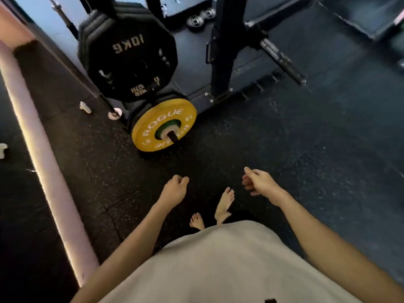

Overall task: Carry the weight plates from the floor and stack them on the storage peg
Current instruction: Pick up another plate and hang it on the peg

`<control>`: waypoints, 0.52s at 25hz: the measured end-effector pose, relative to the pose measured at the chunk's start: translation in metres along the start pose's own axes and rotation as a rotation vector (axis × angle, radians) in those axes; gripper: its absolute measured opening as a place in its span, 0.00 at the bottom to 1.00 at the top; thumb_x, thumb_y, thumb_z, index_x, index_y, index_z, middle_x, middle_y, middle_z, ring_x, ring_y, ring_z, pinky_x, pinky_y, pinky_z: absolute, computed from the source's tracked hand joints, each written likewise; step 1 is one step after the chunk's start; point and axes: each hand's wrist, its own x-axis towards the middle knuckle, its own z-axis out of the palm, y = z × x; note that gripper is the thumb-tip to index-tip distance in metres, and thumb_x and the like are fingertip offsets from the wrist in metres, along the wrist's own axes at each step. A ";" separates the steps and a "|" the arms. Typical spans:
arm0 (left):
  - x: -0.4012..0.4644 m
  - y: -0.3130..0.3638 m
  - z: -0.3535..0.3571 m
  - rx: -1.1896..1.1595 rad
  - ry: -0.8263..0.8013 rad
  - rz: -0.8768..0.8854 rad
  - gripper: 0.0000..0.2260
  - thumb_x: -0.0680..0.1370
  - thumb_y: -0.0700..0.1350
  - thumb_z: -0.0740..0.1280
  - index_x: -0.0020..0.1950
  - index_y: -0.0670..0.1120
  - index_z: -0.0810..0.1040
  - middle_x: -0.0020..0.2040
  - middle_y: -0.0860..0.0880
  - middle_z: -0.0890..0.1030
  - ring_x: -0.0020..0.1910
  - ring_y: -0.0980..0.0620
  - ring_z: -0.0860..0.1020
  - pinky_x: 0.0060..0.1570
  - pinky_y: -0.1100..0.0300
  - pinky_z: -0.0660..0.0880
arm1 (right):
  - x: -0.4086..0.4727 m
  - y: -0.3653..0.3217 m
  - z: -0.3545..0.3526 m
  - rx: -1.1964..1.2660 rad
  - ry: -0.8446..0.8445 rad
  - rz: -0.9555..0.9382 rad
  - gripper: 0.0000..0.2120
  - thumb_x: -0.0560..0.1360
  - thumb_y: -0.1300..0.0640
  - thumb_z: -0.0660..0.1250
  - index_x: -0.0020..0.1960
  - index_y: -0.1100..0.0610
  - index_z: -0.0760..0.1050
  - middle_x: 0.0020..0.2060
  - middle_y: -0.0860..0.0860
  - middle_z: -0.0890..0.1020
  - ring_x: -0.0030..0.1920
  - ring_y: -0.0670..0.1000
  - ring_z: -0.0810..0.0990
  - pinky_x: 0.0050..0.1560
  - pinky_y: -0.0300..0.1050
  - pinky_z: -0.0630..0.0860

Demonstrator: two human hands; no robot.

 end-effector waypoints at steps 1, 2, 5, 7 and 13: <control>0.000 -0.009 0.016 0.073 -0.053 -0.009 0.15 0.83 0.54 0.56 0.58 0.44 0.73 0.53 0.44 0.79 0.50 0.48 0.77 0.49 0.53 0.72 | -0.006 0.027 -0.004 0.009 0.009 0.043 0.19 0.82 0.44 0.57 0.53 0.58 0.77 0.49 0.55 0.82 0.48 0.52 0.80 0.46 0.48 0.76; -0.001 -0.016 0.031 0.144 -0.100 -0.011 0.16 0.83 0.54 0.56 0.58 0.44 0.73 0.55 0.43 0.79 0.52 0.46 0.78 0.51 0.53 0.72 | -0.011 0.053 -0.009 0.015 0.023 0.075 0.19 0.82 0.44 0.57 0.53 0.58 0.77 0.48 0.55 0.82 0.46 0.52 0.80 0.44 0.47 0.76; 0.003 -0.019 0.070 0.316 -0.186 -0.002 0.18 0.83 0.54 0.55 0.62 0.42 0.74 0.59 0.41 0.78 0.57 0.43 0.77 0.56 0.53 0.73 | -0.020 0.122 -0.024 -0.004 0.038 0.140 0.19 0.82 0.44 0.57 0.51 0.58 0.78 0.46 0.54 0.82 0.42 0.50 0.79 0.40 0.45 0.76; 0.006 -0.005 0.100 0.455 -0.250 0.018 0.17 0.83 0.54 0.55 0.63 0.43 0.73 0.57 0.42 0.78 0.53 0.45 0.78 0.51 0.54 0.75 | -0.026 0.167 -0.044 0.050 0.066 0.181 0.19 0.82 0.44 0.58 0.49 0.57 0.77 0.44 0.54 0.81 0.40 0.50 0.79 0.39 0.45 0.76; 0.015 0.064 0.223 0.780 -0.352 0.066 0.15 0.82 0.53 0.58 0.60 0.44 0.74 0.53 0.44 0.78 0.49 0.46 0.78 0.51 0.54 0.75 | -0.054 0.303 -0.121 0.246 0.206 0.336 0.17 0.81 0.45 0.59 0.41 0.54 0.76 0.39 0.54 0.82 0.42 0.55 0.83 0.41 0.46 0.78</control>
